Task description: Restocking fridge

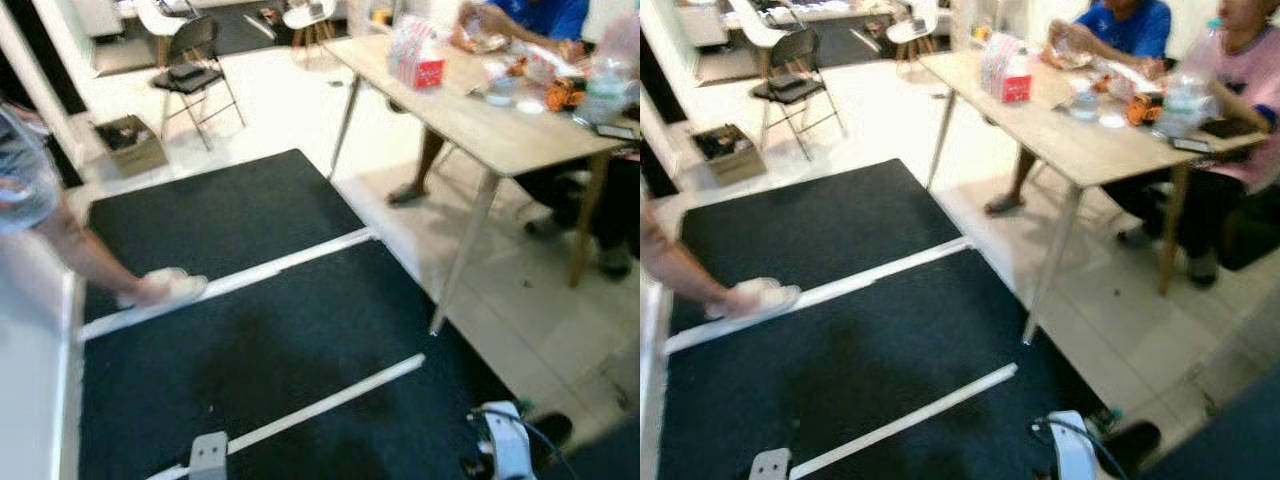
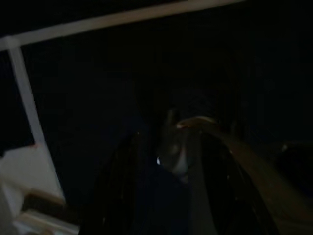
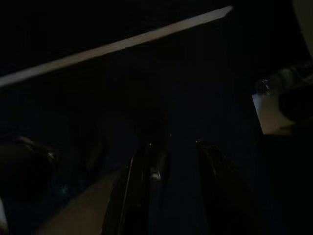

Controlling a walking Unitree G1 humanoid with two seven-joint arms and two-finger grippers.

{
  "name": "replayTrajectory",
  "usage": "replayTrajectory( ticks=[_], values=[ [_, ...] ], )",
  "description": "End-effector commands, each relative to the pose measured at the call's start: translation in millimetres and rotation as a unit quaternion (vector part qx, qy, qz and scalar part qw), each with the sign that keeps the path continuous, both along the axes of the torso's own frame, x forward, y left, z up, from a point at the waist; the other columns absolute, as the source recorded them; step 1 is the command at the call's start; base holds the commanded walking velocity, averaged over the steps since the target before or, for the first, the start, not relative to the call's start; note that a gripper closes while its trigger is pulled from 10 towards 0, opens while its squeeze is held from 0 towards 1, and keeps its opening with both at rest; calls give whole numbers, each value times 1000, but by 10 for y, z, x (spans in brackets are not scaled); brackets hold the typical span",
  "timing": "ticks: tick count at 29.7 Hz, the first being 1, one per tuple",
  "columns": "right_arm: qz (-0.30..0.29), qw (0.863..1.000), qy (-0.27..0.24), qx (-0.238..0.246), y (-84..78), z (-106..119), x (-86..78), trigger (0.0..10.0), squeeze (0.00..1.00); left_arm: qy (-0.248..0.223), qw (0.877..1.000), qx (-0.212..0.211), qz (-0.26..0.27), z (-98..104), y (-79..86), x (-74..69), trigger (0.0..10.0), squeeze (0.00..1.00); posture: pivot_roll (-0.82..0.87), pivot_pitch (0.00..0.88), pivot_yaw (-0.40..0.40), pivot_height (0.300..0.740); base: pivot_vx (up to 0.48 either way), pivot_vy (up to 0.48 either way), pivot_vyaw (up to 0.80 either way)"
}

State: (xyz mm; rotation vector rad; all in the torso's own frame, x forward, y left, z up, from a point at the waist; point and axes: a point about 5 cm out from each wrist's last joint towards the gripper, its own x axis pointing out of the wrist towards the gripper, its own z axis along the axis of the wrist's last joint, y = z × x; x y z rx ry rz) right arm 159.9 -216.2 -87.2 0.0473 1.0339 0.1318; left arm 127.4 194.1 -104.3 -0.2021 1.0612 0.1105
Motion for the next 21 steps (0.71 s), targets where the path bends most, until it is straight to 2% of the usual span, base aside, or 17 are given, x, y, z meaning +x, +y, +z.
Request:
replayTrajectory(
  ticks=[1,11,13,16,18,21],
  values=[
    [-11,1000,5,-2,-18,-15,-41,10000,0,-1,1000,-3,-2,5,-5,19,10000,0,-48,0,-10,740,0,0,0],
    [-33,999,24,-24,-49,-44,-97,10000,0,0,1000,-7,7,6,16,15,10000,0,-47,0,-6,740,0,0,0],
    [-18,999,28,-28,-59,-46,-113,10000,0,0,1000,-4,-10,9,25,15,10000,0,-48,0,-1,740,0,0,0],
    [-18,999,25,-37,-105,-31,-97,10000,0,-5,1000,5,-4,28,85,48,10000,0,-48,0,-6,740,0,0,0],
    [-41,998,19,-37,-146,-11,-66,10000,0,-9,1000,4,20,42,141,66,10000,0,-48,0,-6,740,0,0,0],
    [-36,998,18,-38,-145,-6,-54,10000,0,-8,1000,2,14,41,121,70,10000,0,-56,0,-8,740,0,0,0]
  ],
)
